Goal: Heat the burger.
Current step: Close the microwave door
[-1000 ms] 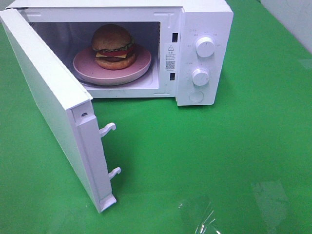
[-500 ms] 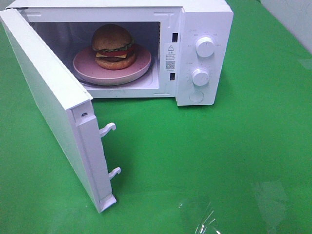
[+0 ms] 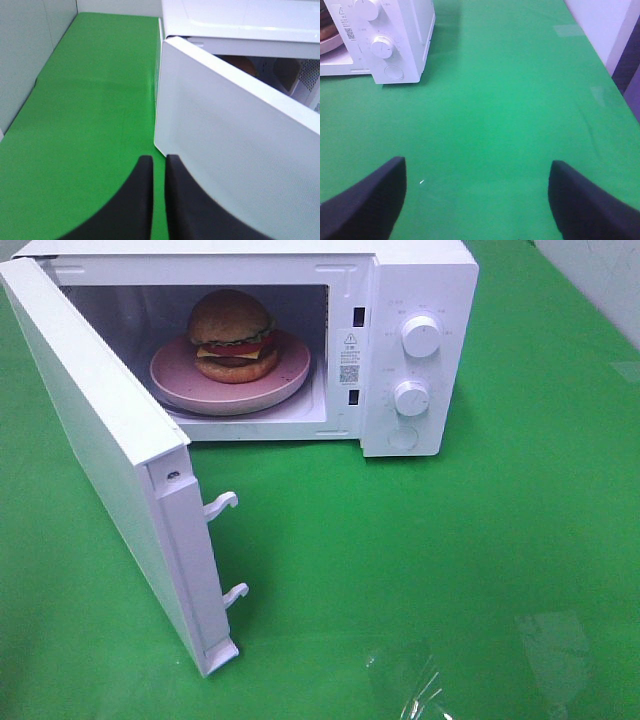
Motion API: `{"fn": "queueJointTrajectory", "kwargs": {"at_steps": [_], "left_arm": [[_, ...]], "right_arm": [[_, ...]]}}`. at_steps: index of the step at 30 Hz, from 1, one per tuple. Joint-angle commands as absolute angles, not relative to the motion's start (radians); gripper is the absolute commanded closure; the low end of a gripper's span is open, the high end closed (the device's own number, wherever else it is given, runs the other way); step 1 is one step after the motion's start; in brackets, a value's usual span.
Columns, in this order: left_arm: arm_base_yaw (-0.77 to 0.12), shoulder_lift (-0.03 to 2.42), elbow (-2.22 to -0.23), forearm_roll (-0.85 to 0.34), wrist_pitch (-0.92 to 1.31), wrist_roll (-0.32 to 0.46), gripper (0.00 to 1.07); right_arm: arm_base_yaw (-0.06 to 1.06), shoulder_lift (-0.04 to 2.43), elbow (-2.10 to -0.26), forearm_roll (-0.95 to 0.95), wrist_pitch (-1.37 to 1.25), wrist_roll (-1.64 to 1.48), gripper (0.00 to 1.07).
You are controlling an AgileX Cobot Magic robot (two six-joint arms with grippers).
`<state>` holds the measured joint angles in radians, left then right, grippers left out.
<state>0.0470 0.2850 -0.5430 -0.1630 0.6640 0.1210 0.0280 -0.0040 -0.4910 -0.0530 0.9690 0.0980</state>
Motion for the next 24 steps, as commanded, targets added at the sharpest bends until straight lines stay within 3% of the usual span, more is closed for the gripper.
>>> {"fn": "queueJointTrajectory", "kwargs": {"at_steps": [1,9,17,24], "left_arm": [[0.05,0.31,-0.55,-0.172,0.591,0.12,1.07],[0.05,0.382,-0.498,-0.195,0.522,0.12,1.07],[0.05,0.48,-0.379,-0.235,0.197,0.118,1.07],[0.05,0.523,-0.363,-0.282,0.133,0.119,1.07]], "right_arm": [[0.026,-0.029,-0.489,-0.046,0.959,0.086,0.31],[0.026,-0.029,-0.489,-0.046,0.959,0.086,0.31],[0.026,-0.029,-0.489,-0.046,0.959,0.086,0.31],[0.026,-0.029,-0.489,-0.046,0.959,0.086,0.31]]}}
